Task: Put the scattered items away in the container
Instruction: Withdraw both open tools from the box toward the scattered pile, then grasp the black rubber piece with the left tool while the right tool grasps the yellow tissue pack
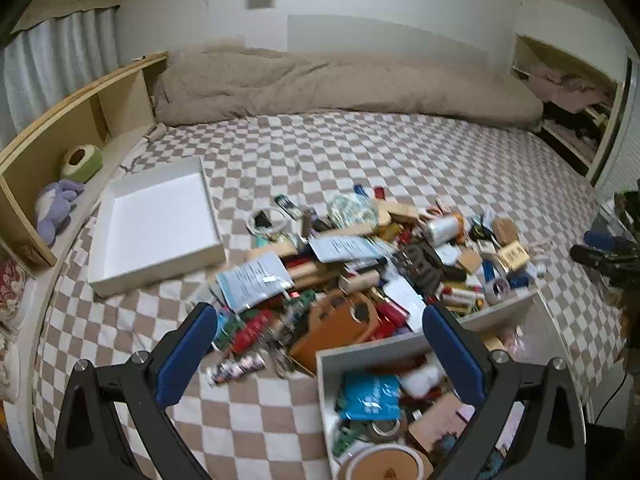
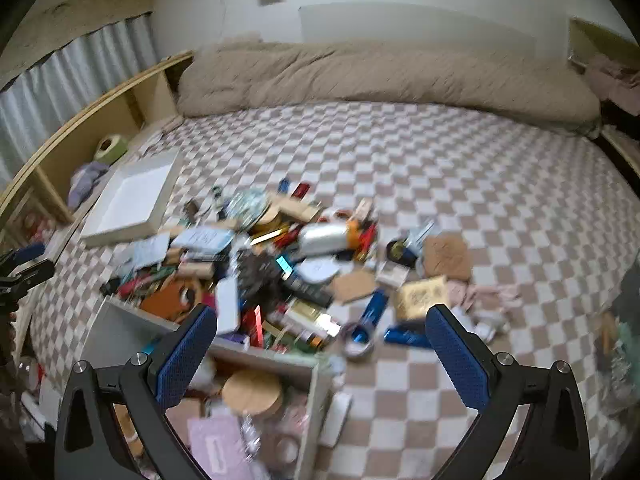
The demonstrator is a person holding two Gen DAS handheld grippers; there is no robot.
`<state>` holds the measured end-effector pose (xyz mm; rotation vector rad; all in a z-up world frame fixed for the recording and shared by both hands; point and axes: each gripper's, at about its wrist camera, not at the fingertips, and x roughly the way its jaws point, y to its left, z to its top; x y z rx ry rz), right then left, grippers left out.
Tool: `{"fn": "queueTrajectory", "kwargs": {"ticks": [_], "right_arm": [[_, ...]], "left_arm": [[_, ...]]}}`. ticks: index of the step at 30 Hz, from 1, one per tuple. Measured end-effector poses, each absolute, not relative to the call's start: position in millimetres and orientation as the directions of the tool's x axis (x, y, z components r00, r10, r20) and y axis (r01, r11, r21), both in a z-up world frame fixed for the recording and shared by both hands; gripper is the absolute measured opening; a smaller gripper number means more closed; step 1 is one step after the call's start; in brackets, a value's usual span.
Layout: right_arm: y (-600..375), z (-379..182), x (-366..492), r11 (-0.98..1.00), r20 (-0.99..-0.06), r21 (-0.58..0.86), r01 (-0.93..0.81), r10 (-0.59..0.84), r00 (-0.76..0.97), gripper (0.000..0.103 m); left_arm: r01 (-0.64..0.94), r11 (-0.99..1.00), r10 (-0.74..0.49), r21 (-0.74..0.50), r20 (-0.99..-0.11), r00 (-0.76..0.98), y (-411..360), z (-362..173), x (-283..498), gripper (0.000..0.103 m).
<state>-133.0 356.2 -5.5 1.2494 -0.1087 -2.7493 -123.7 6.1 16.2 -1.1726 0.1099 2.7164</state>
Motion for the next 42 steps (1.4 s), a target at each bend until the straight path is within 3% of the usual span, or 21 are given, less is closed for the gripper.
{"fn": "queueTrajectory", "kwargs": {"ticks": [7, 15, 23, 28, 33, 42], "right_arm": [[390.9, 8.9, -158.6, -0.991, -0.699, 0.135, -0.004, -0.092, -0.709, 0.103], [424.0, -21.4, -178.5, -0.973, -0.679, 0.194, -0.123, -0.042, -0.733, 0.103], [442.5, -70.8, -185.8, -0.960, -0.704, 0.216, -0.177, -0.027, -0.710, 0.103], [451.1, -102.5, -189.2, -0.976, -0.787, 0.113, -0.186, 0.026, -0.616, 0.103], [475.5, -125.7, -187.8, -0.961, -0.831, 0.106, -0.255, 0.055, -0.554, 0.103], [467.7, -152.8, -191.8, -0.981, -0.868, 0.020, -0.193, 0.079, -0.489, 0.103]], "left_arm": [[-0.123, -0.992, 0.073, 0.024, -0.684, -0.726, -25.2, 30.5, -154.7, 0.103], [-0.039, -0.999, 0.042, -0.019, -0.701, -0.712, -60.7, 5.6, -185.7, 0.103], [0.040, -0.999, -0.024, -0.003, -0.749, -0.662, -91.4, -36.6, -202.2, 0.103], [0.094, -0.995, -0.071, 0.015, -0.773, -0.631, -113.3, -59.3, -201.5, 0.103], [0.117, -0.993, -0.096, 0.034, -0.805, -0.585, -128.8, -79.9, -195.4, 0.103], [0.092, -0.993, -0.114, 0.077, -0.851, -0.512, -128.4, -110.9, -187.4, 0.103]]}}
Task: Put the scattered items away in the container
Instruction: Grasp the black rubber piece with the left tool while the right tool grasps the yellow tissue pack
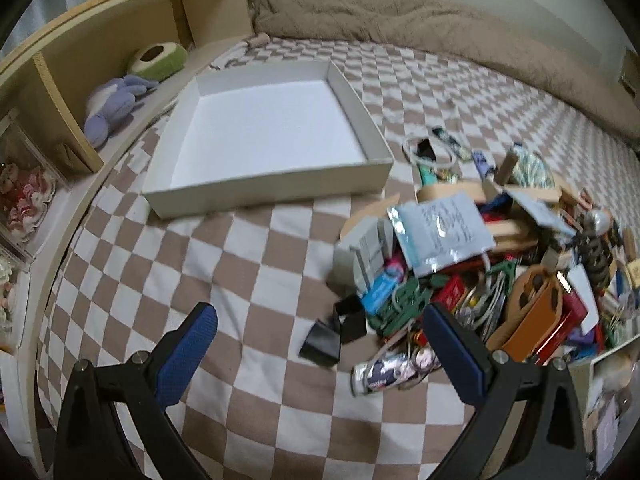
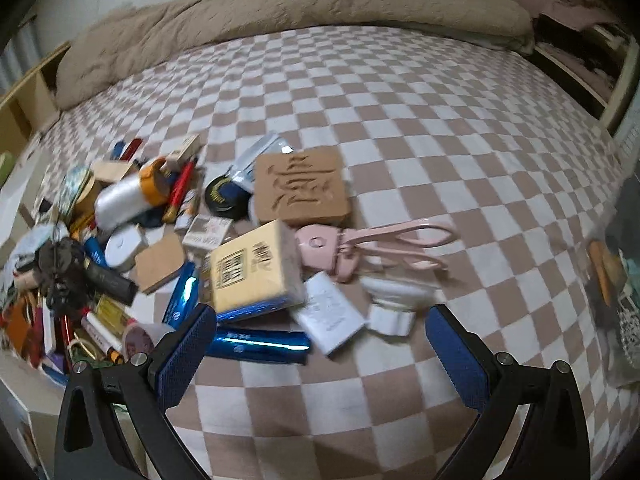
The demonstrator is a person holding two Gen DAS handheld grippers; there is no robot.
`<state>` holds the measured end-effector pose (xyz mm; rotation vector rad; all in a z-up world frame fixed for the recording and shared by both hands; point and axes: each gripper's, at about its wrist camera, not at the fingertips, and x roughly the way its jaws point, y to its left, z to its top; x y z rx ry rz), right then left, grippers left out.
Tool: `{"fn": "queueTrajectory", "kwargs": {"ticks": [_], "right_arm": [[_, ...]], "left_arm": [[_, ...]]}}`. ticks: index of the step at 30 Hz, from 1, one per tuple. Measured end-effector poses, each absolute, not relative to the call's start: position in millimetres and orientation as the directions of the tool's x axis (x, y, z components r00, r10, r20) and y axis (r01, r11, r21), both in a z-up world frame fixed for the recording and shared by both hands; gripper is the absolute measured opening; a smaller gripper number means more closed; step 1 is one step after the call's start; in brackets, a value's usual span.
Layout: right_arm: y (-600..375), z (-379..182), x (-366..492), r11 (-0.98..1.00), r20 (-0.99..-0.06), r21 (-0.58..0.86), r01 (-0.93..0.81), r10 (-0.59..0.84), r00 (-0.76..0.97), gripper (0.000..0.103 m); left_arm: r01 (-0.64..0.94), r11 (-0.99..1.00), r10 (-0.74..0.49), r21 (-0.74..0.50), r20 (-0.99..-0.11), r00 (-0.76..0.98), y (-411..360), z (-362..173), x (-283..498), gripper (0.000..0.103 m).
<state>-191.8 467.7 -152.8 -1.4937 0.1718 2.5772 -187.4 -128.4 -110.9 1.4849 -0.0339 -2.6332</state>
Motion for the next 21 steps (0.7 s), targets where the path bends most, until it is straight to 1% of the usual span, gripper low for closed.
{"fn": "queueTrajectory", "kwargs": {"ticks": [4, 10, 12, 14, 19, 20, 21], "right_arm": [[446.2, -159.3, -198.8, -0.991, -0.871, -0.022, -0.135, 0.086, -0.484, 0.103], [417.3, -168.8, -215.4, -0.995, -0.877, -0.068, -0.073, 0.095, -0.471, 0.103], [413.0, -173.0, -220.4, -0.993, -0.882, -0.094, -0.068, 0.115, -0.458, 0.103], [413.0, -177.5, -225.2, -0.987, -0.888, -0.136, -0.088, 0.161, -0.430, 0.103], [418.7, -177.9, -228.0, -0.986, -0.897, -0.126, -0.111, 0.161, -0.411, 0.102], [418.8, -178.2, -228.0, -0.985, -0.899, -0.129, -0.111, 0.163, -0.406, 0.093], [419.7, -179.3, -228.0, -0.985, -0.904, -0.132, -0.114, 0.167, -0.393, 0.077]], "left_arm": [[0.050, -0.997, -0.074, 0.057, -0.873, -0.482, -120.4, -123.2, -181.4, 0.103], [0.037, -0.998, -0.069, 0.059, -0.892, -0.447, -117.5, -135.1, -180.2, 0.103], [0.039, -0.997, -0.076, 0.066, -0.893, -0.445, -118.6, -138.0, -179.6, 0.103], [0.036, -0.994, -0.106, 0.100, -0.888, -0.448, -119.1, -141.0, -178.5, 0.103], [0.028, -0.991, -0.130, 0.131, -0.890, -0.436, -127.6, -150.2, -176.0, 0.103], [0.030, -0.990, -0.136, 0.137, -0.890, -0.435, -129.6, -152.1, -175.6, 0.103], [0.030, -0.988, -0.150, 0.152, -0.888, -0.435, -131.6, -154.1, -174.9, 0.101]]}}
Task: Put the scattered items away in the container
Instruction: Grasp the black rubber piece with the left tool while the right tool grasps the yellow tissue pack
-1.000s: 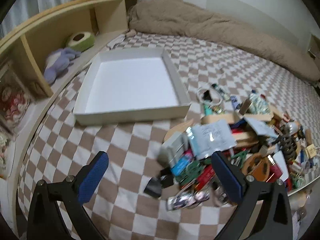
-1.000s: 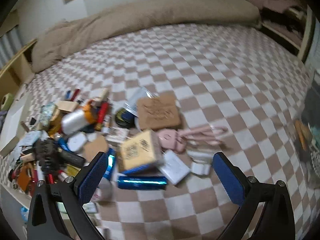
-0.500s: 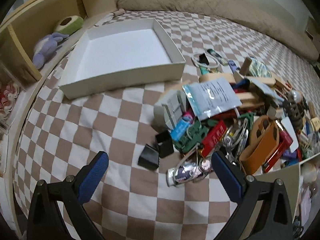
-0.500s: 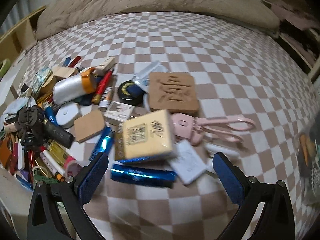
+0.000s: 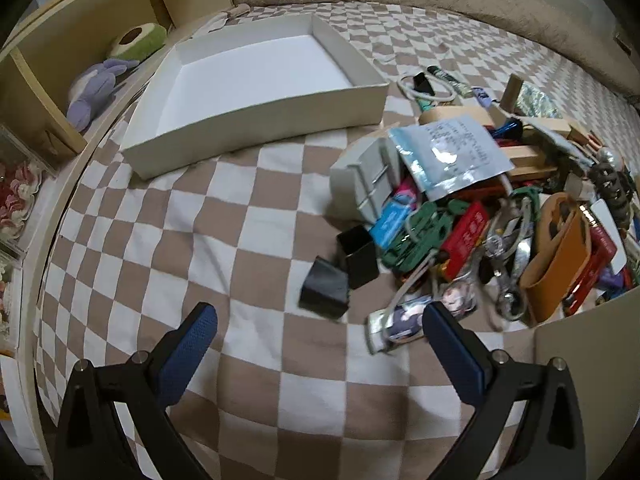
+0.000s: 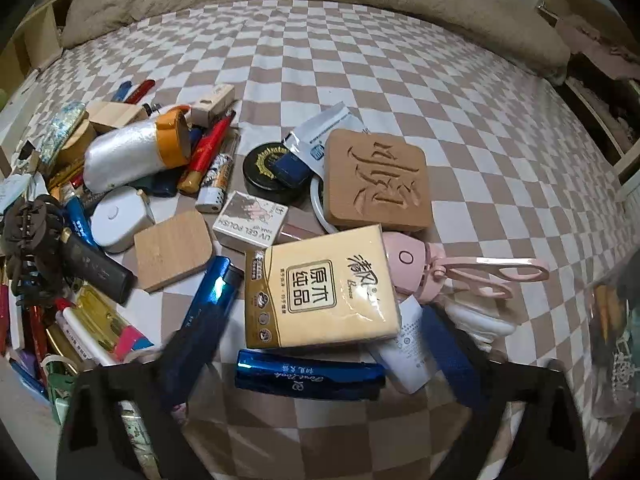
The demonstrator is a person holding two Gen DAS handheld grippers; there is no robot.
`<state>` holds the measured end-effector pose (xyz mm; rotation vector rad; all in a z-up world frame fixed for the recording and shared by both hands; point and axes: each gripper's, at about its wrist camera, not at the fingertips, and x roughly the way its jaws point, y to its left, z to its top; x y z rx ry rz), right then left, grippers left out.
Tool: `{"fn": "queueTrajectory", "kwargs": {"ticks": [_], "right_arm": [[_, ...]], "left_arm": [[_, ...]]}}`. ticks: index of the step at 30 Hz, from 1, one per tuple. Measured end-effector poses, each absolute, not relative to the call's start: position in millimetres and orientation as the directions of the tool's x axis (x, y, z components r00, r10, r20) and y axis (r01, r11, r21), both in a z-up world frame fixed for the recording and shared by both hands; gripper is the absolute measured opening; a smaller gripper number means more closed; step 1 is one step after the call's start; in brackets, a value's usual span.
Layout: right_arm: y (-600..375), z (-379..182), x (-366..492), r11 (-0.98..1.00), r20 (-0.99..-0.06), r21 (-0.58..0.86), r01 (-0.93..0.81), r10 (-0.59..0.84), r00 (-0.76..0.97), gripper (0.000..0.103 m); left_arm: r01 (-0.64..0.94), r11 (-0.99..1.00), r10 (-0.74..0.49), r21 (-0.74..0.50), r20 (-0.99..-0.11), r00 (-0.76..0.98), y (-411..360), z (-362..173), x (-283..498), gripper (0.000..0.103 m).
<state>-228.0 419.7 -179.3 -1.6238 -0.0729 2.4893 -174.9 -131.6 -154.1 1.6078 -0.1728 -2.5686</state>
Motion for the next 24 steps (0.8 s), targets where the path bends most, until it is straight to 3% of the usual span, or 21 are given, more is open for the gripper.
{"fn": "queueTrajectory", "kwargs": {"ticks": [3, 13, 16, 21, 24], "right_arm": [[420.2, -178.8, -224.7, -0.983, -0.909, -0.133, -0.123, 0.171, -0.379, 0.076], [426.3, -167.4, -210.9, -0.987, -0.908, -0.096, -0.126, 0.138, -0.395, 0.076], [421.3, -167.5, -217.2, -0.987, -0.906, -0.106, -0.123, 0.147, -0.397, 0.076], [417.7, -167.4, -219.4, -0.989, -0.909, -0.096, -0.114, 0.134, -0.394, 0.076], [415.2, -164.6, -218.7, -0.991, -0.909, -0.088, -0.100, 0.121, -0.399, 0.076]], "left_arm": [[0.018, -0.976, -0.201, 0.216, -0.876, -0.437, -134.6, -158.3, -171.7, 0.090], [-0.037, -0.964, -0.220, 0.262, -0.873, -0.435, -130.7, -171.5, -173.2, 0.079], [-0.045, -0.968, -0.205, 0.248, -0.876, -0.436, -128.6, -171.8, -177.0, 0.067], [-0.051, -0.975, -0.177, 0.216, -0.896, -0.407, -124.4, -173.7, -183.2, 0.032], [-0.057, -0.974, -0.176, 0.217, -0.899, -0.401, -122.3, -173.8, -182.4, 0.030]]}}
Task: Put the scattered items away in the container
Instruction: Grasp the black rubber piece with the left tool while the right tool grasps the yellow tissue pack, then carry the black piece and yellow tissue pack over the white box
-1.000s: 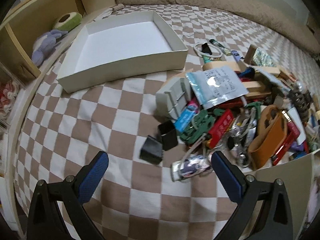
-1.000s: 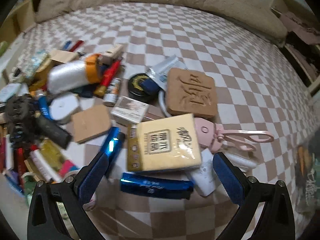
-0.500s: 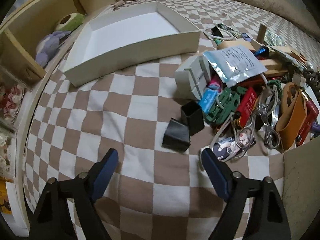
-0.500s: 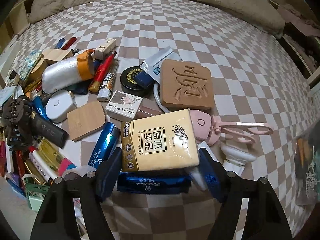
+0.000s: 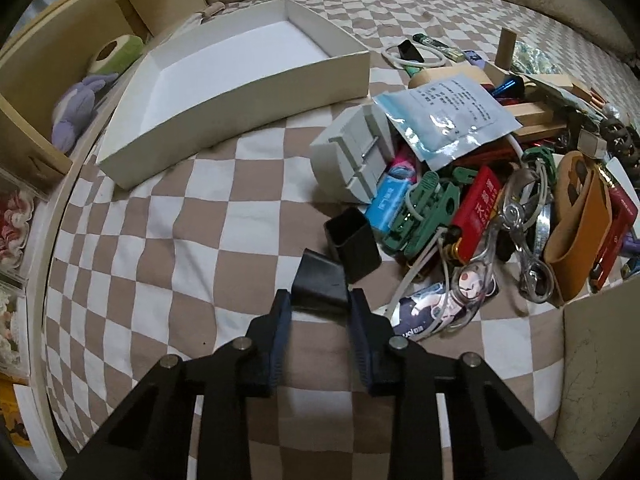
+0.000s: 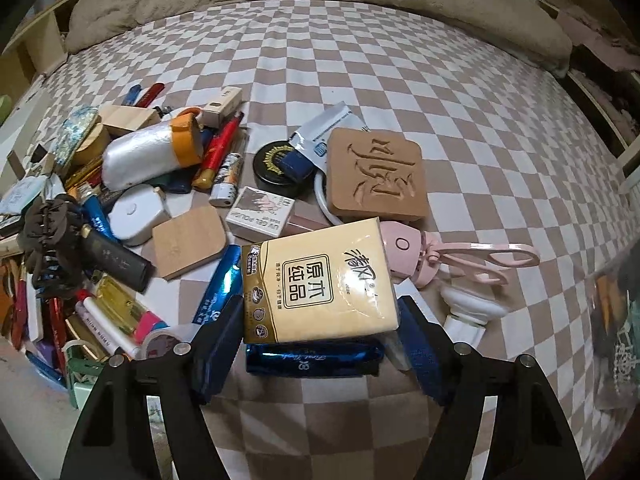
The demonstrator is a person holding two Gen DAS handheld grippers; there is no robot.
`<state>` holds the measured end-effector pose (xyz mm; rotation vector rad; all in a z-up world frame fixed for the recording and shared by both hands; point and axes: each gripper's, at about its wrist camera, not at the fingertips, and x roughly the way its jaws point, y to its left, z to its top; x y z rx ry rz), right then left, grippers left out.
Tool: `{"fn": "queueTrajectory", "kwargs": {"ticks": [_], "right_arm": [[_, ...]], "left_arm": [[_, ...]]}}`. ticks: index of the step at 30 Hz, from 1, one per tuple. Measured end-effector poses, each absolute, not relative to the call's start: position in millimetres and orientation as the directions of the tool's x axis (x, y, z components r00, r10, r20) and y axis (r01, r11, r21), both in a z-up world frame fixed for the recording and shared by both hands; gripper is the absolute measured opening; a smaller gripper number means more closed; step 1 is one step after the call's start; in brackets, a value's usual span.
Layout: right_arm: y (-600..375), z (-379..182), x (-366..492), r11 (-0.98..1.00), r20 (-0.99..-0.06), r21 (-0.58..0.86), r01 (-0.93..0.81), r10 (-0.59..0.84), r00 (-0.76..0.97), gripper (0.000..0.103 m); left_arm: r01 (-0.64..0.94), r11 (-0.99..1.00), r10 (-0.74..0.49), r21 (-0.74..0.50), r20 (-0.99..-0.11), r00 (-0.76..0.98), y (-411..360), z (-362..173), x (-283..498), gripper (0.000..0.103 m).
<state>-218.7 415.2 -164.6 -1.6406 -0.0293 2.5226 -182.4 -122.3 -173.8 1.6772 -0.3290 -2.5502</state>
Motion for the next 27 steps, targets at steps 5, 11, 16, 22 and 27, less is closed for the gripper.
{"fn": "queueTrajectory", "kwargs": {"ticks": [5, 11, 16, 22, 27], "right_arm": [[414.3, -157.8, -218.3, -0.994, -0.906, -0.057, -0.098, 0.093, -0.413, 0.076], [410.9, -140.3, -209.8, -0.995, -0.888, -0.048, -0.085, 0.081, -0.453, 0.076], [406.0, -124.2, -199.7, -0.998, -0.874, -0.021, -0.064, 0.049, -0.483, 0.076], [395.0, -104.7, -185.6, -1.000, -0.854, 0.009, -0.026, 0.006, -0.521, 0.076], [387.1, -92.1, -169.7, -0.999, -0.837, 0.036, 0.006, -0.034, -0.546, 0.076]], "left_arm": [[-0.007, -0.980, -0.179, 0.199, -0.893, -0.412, -129.6, -166.0, -182.3, 0.029], [0.046, -0.984, -0.176, 0.174, -0.875, -0.452, -130.9, -148.6, -184.0, 0.029], [0.036, -0.988, -0.149, 0.151, -0.864, -0.481, -121.4, -134.8, -182.2, 0.029], [0.026, -0.994, -0.107, 0.109, -0.850, -0.516, -108.3, -115.5, -177.6, 0.029], [0.018, -0.996, -0.079, 0.082, -0.839, -0.538, -95.3, -99.5, -171.6, 0.029]]}}
